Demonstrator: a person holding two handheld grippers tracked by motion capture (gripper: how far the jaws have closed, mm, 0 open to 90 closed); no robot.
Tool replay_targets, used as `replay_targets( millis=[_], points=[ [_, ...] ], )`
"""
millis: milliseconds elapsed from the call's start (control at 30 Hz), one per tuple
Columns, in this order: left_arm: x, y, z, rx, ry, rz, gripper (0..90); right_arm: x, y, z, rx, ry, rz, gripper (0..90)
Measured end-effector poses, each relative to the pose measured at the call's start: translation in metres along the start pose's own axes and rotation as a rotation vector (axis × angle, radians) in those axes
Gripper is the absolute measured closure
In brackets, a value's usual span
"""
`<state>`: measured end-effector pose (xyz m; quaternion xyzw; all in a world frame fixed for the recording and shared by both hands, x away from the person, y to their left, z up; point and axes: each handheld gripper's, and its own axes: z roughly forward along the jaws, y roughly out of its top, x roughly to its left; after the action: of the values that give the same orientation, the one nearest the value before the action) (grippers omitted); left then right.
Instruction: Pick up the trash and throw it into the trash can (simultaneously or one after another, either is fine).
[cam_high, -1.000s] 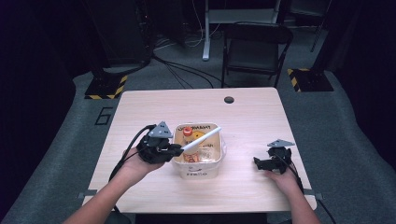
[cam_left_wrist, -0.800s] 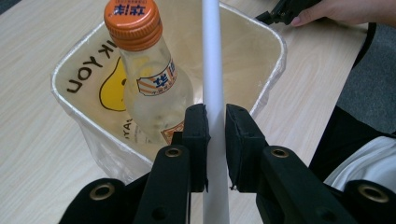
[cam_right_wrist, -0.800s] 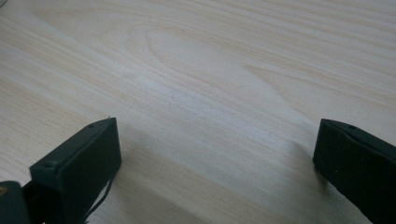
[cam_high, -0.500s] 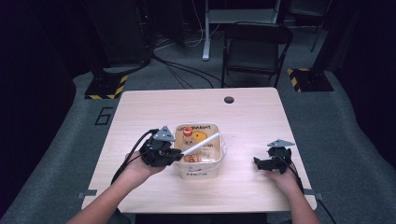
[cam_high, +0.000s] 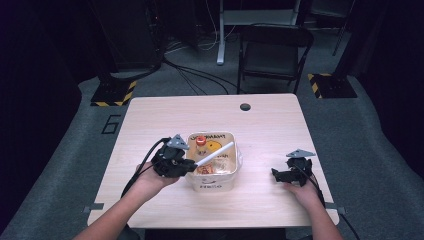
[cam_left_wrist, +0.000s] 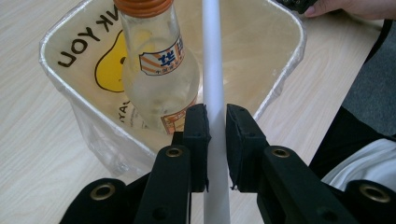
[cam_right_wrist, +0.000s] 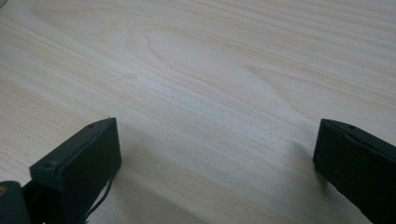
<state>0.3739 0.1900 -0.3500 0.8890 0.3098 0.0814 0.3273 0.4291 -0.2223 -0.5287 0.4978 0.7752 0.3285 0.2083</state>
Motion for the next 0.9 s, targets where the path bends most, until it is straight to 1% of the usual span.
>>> replay_targets(
  millis=[167, 500, 633, 733, 800, 833, 900],
  points=[
    [-0.004, 0.003, 0.004, -0.001, 0.012, -0.010, 78.7, 0.000, 0.000, 0.000, 0.000, 0.000, 0.000, 0.1],
    [-0.004, 0.007, 0.010, 0.001, -0.002, -0.053, 78.4, 0.000, 0.000, 0.000, 0.000, 0.000, 0.000, 0.0],
    [-0.005, 0.010, 0.014, -0.001, -0.015, -0.058, 78.1, 0.000, 0.000, 0.000, 0.000, 0.000, 0.000, 0.1],
    [-0.007, 0.013, 0.014, -0.013, -0.023, -0.046, 77.4, 0.000, 0.000, 0.000, 0.000, 0.000, 0.000, 0.1],
    [-0.007, 0.014, 0.014, -0.035, -0.023, -0.056, 72.5, 0.000, 0.000, 0.000, 0.001, 0.000, 0.002, 0.0],
    [-0.006, 0.015, 0.014, -0.037, -0.033, -0.063, 71.4, 0.000, 0.000, 0.000, 0.000, 0.000, 0.000, 0.1],
    [-0.007, 0.016, 0.015, -0.039, -0.033, -0.061, 72.0, 0.000, 0.000, 0.000, 0.000, 0.000, 0.000, 0.1]
  ],
)
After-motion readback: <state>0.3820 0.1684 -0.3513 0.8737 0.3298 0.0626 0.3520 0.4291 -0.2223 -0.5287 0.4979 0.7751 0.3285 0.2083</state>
